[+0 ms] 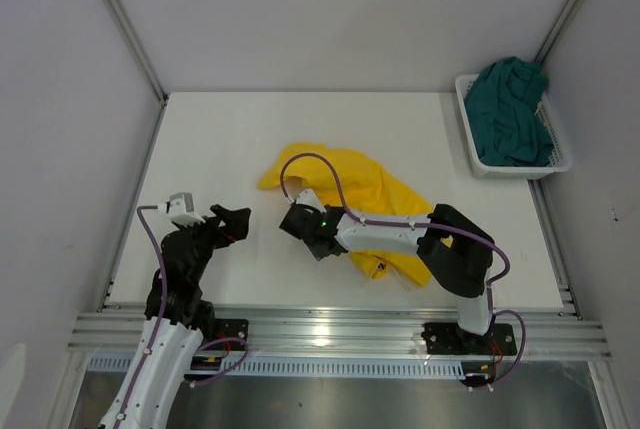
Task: Fold and stack the shorts
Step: Flatten the shorts out
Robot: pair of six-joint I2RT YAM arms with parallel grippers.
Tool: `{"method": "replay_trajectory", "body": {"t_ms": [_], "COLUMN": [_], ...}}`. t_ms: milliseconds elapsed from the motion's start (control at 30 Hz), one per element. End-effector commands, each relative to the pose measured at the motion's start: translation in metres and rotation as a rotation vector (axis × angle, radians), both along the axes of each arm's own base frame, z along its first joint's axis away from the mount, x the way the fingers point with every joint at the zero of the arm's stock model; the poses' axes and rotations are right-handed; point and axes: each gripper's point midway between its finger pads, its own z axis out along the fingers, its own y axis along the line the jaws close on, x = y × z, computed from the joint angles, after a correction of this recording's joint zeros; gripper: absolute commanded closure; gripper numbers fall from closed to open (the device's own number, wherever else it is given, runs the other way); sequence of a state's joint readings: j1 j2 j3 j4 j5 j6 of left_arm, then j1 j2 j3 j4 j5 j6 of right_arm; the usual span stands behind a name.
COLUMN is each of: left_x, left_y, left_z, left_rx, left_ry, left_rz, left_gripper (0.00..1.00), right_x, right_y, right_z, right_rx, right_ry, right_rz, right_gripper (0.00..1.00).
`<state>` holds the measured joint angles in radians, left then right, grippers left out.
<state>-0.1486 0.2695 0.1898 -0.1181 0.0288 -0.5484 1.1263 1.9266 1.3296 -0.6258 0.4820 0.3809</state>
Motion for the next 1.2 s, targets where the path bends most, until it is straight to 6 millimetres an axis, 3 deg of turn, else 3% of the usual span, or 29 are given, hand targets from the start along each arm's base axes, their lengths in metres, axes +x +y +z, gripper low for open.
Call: {"method": "replay_trajectory", "body": {"t_ms": [0, 67, 100, 167, 233, 333, 367, 433, 467, 567, 600, 767, 933, 1033, 1167], "left_x": [0.002, 0.002, 0.002, 0.002, 0.002, 0.003, 0.003, 0.003, 0.004, 0.005, 0.008, 0.009, 0.007, 0.000, -0.011], "left_y": [0.001, 0.001, 0.001, 0.001, 0.001, -0.001, -0.002, -0.007, -0.010, -0.019, -0.022, -0.034, -0.043, -0.054, -0.068], "left_z": [0.021, 0.020, 0.022, 0.020, 0.020, 0.022, 0.021, 0.024, 0.024, 0.029, 0.034, 0.042, 0.059, 0.072, 0.085], "left_rx": [0.013, 0.013, 0.013, 0.017, 0.020, 0.018, 0.018, 0.009, 0.007, -0.012, -0.022, -0.068, -0.088, -0.103, -0.115], "left_ry": [-0.050, -0.051, -0.054, -0.051, -0.050, -0.059, -0.058, -0.072, -0.069, -0.088, -0.110, -0.126, -0.185, -0.244, -0.324], "left_rz": [0.002, 0.002, 0.004, 0.003, 0.003, -0.010, -0.019, -0.044, -0.056, -0.103, -0.116, -0.174, -0.231, -0.300, -0.406], "left_gripper": [0.01, 0.01, 0.01, 0.01, 0.01, 0.01, 0.01, 0.01, 0.01, 0.01, 0.01, 0.01, 0.01, 0.01, 0.01], "right_x": [0.018, 0.021, 0.024, 0.025, 0.021, 0.006, -0.001, -0.013, -0.025, -0.036, -0.043, -0.047, -0.047, -0.044, -0.044], "right_y": [-0.004, -0.007, -0.010, -0.012, -0.011, -0.006, -0.005, -0.003, -0.003, -0.017, -0.020, -0.047, -0.070, -0.081, -0.084], "right_z": [-0.005, -0.011, -0.013, -0.009, 0.002, 0.041, 0.071, 0.103, 0.137, 0.181, 0.205, 0.240, 0.281, 0.285, 0.274], "right_rx": [0.020, 0.014, 0.009, 0.012, 0.022, 0.115, 0.187, 0.276, 0.369, 0.471, 0.531, 0.576, 0.741, 0.746, 0.770], "right_ry": [-0.025, -0.018, -0.011, -0.009, -0.017, 0.018, 0.018, 0.040, 0.055, 0.073, 0.066, 0.046, 0.002, 0.002, 0.064], "right_rz": [-0.062, -0.068, -0.076, -0.078, -0.057, 0.002, 0.027, 0.078, 0.117, 0.142, 0.167, 0.159, 0.189, 0.193, 0.207], "right_gripper": [0.48, 0.63, 0.84, 1.00, 1.00, 1.00, 1.00, 1.00, 1.00, 1.00, 1.00, 1.00, 1.00, 1.00, 1.00]}}
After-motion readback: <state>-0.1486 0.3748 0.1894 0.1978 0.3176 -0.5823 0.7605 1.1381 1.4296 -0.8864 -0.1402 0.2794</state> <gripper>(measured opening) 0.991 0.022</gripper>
